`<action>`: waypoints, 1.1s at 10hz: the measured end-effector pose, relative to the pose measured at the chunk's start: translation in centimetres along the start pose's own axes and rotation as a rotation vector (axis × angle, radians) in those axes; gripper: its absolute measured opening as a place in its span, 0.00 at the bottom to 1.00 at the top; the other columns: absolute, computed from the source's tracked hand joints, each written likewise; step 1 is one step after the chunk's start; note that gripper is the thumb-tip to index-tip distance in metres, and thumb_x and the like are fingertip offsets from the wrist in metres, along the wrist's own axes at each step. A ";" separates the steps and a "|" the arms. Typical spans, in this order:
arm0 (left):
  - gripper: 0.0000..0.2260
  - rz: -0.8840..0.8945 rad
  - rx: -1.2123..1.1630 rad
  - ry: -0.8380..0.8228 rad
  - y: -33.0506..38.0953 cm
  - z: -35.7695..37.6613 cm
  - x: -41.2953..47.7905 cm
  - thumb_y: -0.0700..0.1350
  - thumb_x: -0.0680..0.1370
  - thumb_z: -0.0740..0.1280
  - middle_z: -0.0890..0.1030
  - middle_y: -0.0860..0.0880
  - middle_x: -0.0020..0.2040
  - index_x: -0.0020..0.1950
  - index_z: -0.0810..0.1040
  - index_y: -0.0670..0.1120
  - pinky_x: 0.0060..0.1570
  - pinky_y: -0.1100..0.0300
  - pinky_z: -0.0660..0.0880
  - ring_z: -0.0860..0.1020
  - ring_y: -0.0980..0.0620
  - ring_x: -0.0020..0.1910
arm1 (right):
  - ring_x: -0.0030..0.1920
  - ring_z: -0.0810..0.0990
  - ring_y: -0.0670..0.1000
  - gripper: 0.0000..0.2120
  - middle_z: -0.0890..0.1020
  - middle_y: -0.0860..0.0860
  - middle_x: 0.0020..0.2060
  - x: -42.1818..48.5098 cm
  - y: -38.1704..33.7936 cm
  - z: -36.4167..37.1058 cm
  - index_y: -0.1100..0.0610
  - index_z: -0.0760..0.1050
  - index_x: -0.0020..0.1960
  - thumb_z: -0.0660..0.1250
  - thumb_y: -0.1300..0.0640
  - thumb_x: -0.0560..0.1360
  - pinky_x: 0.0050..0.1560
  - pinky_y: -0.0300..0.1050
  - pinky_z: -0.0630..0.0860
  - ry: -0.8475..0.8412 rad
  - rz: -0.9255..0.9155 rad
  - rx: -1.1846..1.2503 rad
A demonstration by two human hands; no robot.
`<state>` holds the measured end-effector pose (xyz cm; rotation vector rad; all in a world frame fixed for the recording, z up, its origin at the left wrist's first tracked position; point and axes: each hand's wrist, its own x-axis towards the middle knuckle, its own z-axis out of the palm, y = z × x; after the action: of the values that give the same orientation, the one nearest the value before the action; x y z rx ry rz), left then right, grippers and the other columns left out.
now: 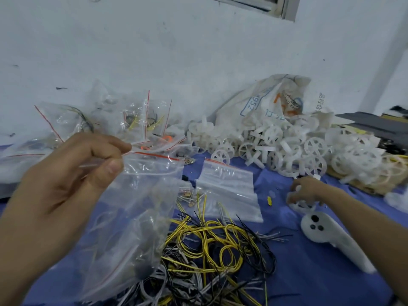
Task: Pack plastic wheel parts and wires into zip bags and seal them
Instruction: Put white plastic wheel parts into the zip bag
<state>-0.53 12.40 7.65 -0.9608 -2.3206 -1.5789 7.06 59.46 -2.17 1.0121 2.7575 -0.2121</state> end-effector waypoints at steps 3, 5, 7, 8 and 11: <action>0.14 0.326 0.060 0.049 -2.5 -0.2 -1.9 0.67 0.72 0.64 0.80 0.55 0.53 0.46 0.76 0.59 0.50 0.53 0.77 0.79 0.56 0.57 | 0.33 0.72 0.50 0.12 0.74 0.52 0.33 0.9 -1.3 0.9 0.56 0.70 0.35 0.70 0.50 0.67 0.31 0.41 0.68 0.023 -0.018 -0.194; 0.09 0.311 0.015 0.053 -2.9 -0.6 -1.8 0.62 0.74 0.64 0.81 0.52 0.50 0.46 0.77 0.58 0.50 0.53 0.77 0.80 0.52 0.53 | 0.36 0.72 0.50 0.13 0.76 0.52 0.38 -0.4 -4.1 -1.6 0.55 0.72 0.39 0.73 0.50 0.67 0.32 0.42 0.66 0.210 -0.094 0.061; 0.05 0.318 0.039 0.025 -1.9 -0.2 -2.1 0.55 0.75 0.62 0.78 0.54 0.50 0.46 0.76 0.59 0.53 0.60 0.75 0.78 0.52 0.55 | 0.33 0.75 0.50 0.10 0.77 0.52 0.35 -7.2 -12.9 -6.5 0.56 0.75 0.43 0.74 0.58 0.65 0.36 0.42 0.72 0.115 -0.426 1.039; 0.05 0.338 0.053 0.018 -1.2 0.1 -2.3 0.55 0.75 0.62 0.76 0.55 0.53 0.46 0.76 0.57 0.52 0.54 0.75 0.76 0.52 0.57 | 0.48 0.79 0.61 0.21 0.80 0.56 0.49 -11.6 -16.3 -8.2 0.54 0.75 0.52 0.73 0.50 0.62 0.51 0.62 0.77 -0.333 -0.728 1.522; 0.08 0.306 0.013 -0.021 0.0 -0.1 -3.3 0.56 0.73 0.62 0.70 0.63 0.63 0.44 0.77 0.55 0.60 0.49 0.72 0.67 0.58 0.70 | 0.72 0.56 0.70 0.47 0.65 0.61 0.72 -18.0 -21.3 -9.6 0.53 0.54 0.76 0.76 0.47 0.64 0.58 0.77 0.66 -0.988 -1.273 1.641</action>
<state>2.00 10.99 6.12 -1.2638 -2.0713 -1.4338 5.36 34.09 12.73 -0.8498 1.3482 -2.3600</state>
